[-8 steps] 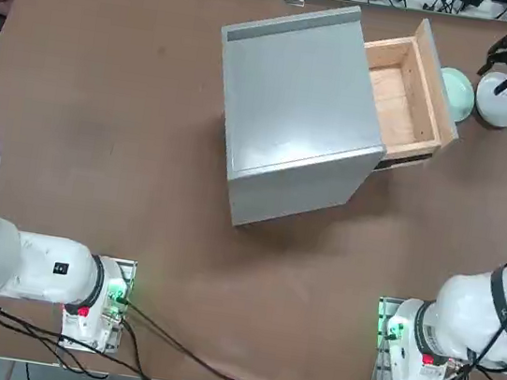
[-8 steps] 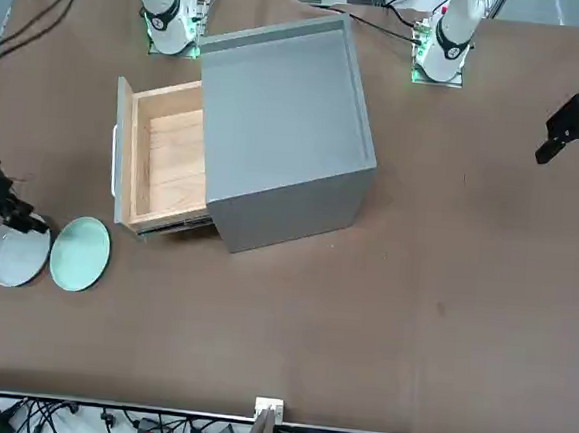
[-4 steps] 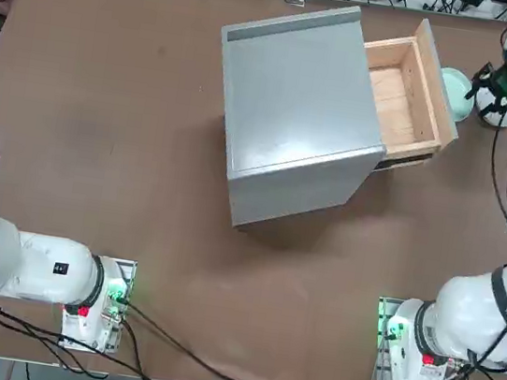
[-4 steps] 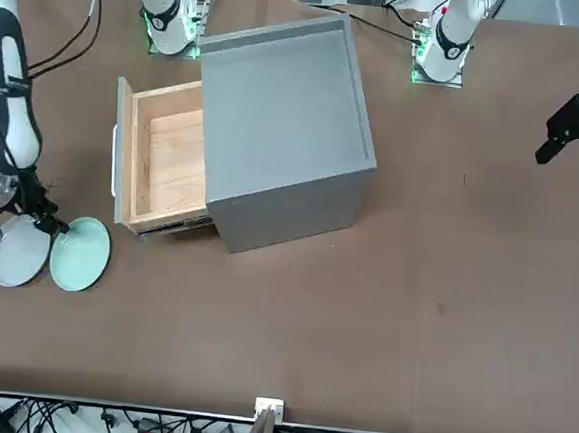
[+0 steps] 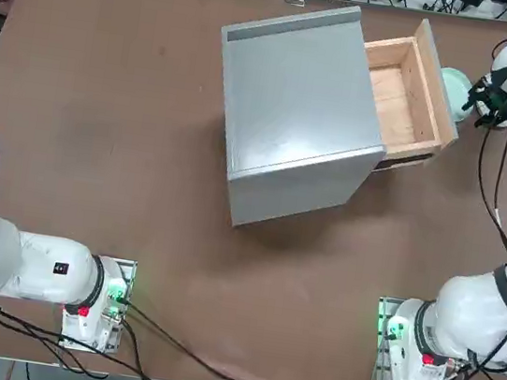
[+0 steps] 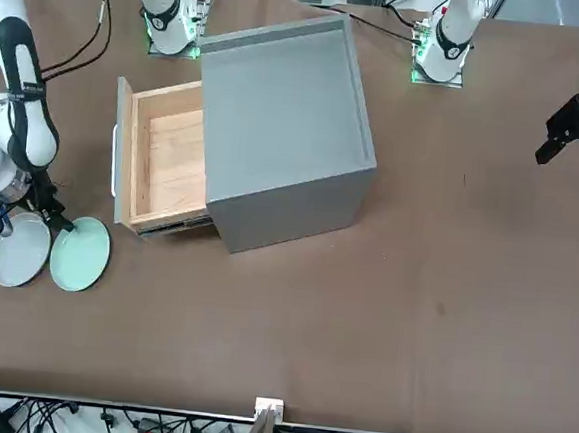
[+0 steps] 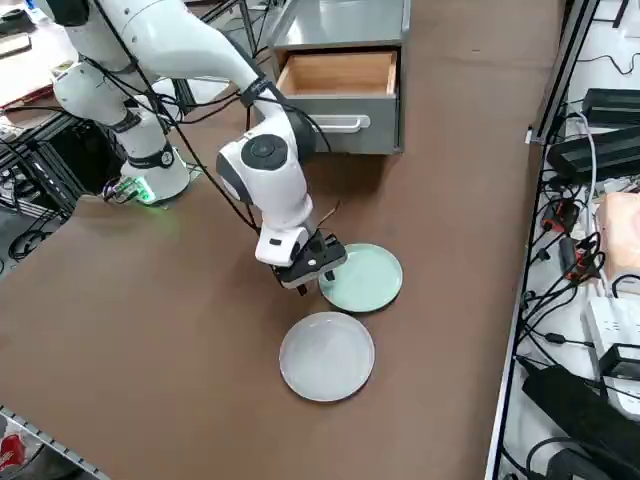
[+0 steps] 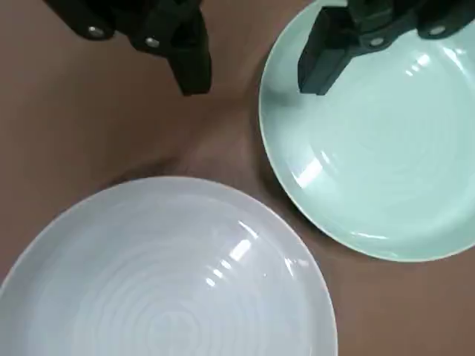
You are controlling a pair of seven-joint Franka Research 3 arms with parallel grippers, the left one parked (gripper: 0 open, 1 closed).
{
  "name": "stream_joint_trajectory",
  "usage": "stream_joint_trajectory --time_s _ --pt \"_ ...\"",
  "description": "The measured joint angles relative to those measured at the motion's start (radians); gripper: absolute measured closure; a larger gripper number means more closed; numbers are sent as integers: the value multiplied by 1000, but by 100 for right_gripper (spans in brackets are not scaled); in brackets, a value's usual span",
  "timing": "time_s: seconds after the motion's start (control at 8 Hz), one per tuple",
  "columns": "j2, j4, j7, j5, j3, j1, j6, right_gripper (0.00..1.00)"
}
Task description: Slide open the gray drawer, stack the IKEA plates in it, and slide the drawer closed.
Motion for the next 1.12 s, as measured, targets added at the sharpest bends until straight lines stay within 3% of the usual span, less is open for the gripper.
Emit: stream_joint_trajectory --time_s 0.5,0.75,0.88,1.0,1.12 --pt "37 0 2 0 2 4 48 41" --pt "40 0 5 0 2 6 49 63" --pt "40 6 5 0 2 6 50 90" --pt "38 19 5 0 2 6 49 100" --pt "30 39 5 0 4 6 28 100"
